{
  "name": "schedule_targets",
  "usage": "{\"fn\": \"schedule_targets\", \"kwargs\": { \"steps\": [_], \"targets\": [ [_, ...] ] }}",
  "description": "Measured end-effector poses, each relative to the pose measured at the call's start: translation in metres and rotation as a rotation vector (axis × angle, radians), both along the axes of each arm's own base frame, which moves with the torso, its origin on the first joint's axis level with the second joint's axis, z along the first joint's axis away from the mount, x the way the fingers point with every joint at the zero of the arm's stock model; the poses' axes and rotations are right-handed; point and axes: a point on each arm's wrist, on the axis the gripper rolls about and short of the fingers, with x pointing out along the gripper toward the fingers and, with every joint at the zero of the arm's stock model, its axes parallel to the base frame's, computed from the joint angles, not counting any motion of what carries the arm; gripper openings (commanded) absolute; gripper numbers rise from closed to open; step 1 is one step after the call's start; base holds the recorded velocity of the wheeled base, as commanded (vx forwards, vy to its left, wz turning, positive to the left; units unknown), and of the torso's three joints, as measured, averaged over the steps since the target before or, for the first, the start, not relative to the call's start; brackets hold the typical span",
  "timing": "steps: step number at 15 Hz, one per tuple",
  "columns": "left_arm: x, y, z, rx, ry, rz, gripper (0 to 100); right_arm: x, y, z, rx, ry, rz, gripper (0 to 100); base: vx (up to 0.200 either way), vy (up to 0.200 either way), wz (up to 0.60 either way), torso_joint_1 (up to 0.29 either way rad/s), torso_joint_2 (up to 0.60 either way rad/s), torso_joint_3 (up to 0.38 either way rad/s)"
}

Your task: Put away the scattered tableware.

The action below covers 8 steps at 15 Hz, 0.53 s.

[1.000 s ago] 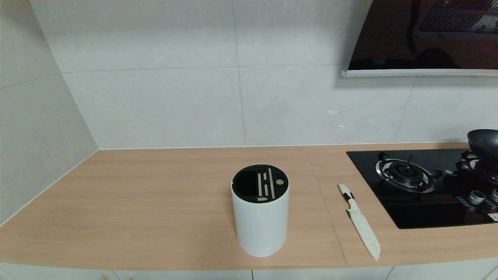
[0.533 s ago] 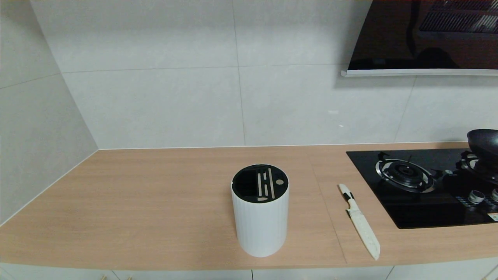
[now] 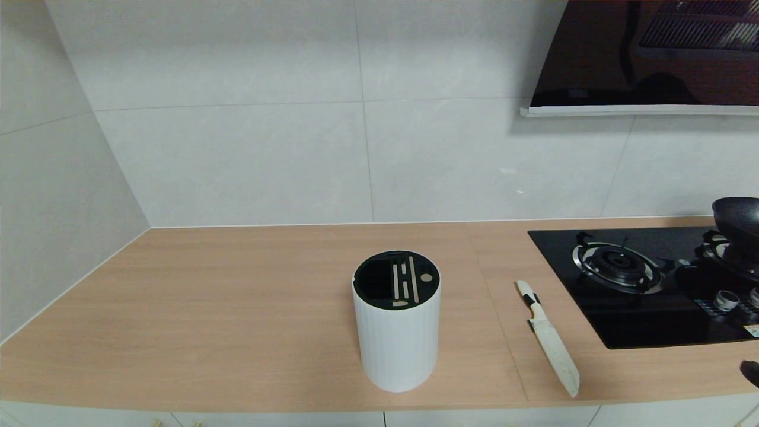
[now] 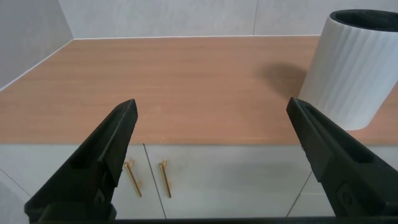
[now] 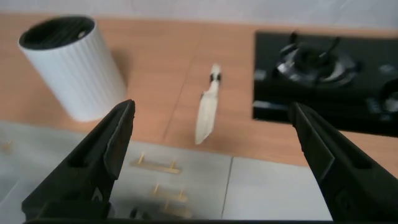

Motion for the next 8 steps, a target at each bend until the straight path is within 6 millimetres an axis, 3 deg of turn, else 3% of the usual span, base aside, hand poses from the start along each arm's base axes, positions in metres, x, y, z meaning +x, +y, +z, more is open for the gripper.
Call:
{"fn": "schedule_targets", "kwargs": {
  "steps": [4,8],
  "targets": [
    [0.000,0.000,0.000,0.000,0.000,0.000,100,0.069,0.018,0.011,-0.021,0.162,0.057,100,0.000,0.000,0.00,0.000,0.00,0.000],
    [0.000,0.000,0.000,-0.002,0.000,0.000,100,0.143,0.036,-0.003,-0.040,0.200,0.047,100,0.000,0.000,0.00,0.000,0.00,0.000]
  ]
}}
